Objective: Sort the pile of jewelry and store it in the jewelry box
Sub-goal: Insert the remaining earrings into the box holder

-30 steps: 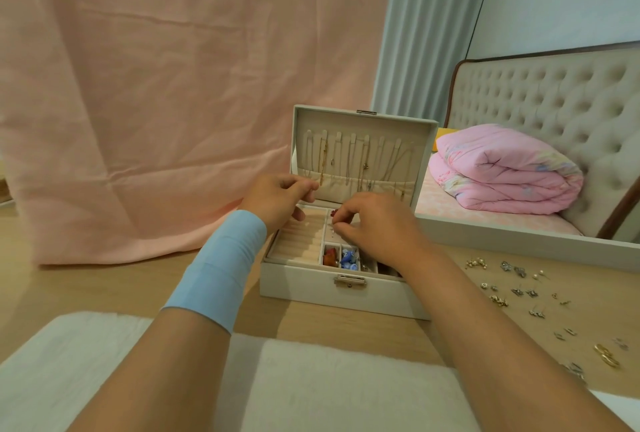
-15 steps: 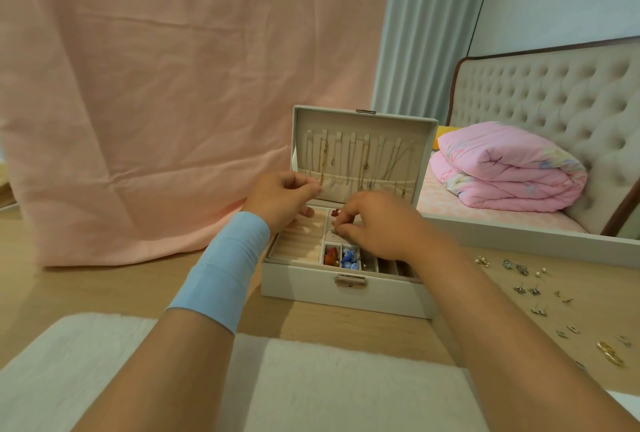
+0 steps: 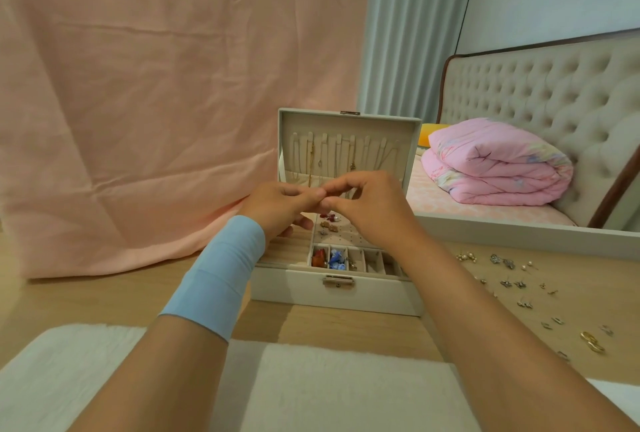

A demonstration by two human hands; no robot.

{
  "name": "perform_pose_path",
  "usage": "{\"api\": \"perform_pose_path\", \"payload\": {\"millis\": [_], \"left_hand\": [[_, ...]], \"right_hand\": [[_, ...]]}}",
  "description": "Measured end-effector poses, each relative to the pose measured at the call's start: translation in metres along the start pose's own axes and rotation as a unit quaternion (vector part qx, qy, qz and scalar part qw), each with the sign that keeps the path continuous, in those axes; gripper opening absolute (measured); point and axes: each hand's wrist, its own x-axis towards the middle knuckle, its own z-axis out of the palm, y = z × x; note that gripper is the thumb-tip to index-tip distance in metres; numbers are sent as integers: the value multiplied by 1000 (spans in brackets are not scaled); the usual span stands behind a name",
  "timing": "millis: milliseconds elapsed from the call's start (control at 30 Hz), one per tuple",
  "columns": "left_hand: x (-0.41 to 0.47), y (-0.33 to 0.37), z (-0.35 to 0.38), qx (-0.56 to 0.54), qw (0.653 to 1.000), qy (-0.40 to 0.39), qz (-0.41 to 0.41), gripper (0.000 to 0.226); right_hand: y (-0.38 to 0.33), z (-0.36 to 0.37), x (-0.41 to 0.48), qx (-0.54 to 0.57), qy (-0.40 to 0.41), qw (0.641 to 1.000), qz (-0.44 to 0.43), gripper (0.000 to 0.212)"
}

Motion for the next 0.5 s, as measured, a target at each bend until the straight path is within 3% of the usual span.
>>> {"api": "perform_pose_path", "payload": {"millis": [267, 400, 500], "left_hand": [[2, -3, 0, 147, 988, -7, 37, 14], [4, -8, -1, 319, 946, 3, 59, 10], [4, -11, 3, 338, 938, -29, 65, 10]], "right_hand": [[6, -6, -1, 11, -48, 998, 49, 10], [10, -7, -4, -93, -116, 987, 65, 4], [8, -5, -9, -133, -139, 980, 49, 4]]}}
